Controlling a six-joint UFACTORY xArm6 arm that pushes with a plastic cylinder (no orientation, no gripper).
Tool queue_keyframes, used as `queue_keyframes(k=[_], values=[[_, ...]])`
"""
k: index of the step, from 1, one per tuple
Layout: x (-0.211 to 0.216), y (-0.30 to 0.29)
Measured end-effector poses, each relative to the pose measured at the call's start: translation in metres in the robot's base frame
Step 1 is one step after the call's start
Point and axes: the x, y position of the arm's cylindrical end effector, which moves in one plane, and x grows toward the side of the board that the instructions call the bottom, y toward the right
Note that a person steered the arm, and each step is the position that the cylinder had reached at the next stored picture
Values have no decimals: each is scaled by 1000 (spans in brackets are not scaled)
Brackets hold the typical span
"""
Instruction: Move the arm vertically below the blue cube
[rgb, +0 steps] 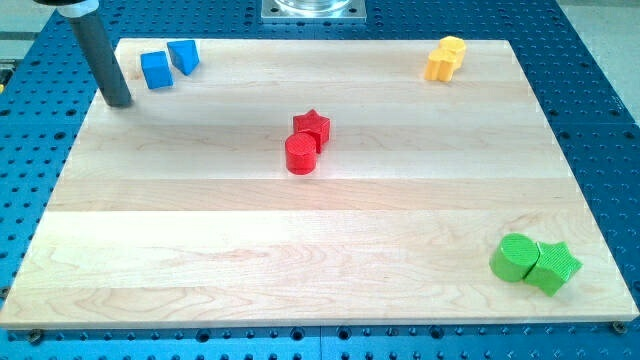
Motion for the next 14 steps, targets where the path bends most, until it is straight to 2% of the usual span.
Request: queue_keyframes(k=[6, 11, 14], values=[[-11, -7], [-11, 18], [8, 19]])
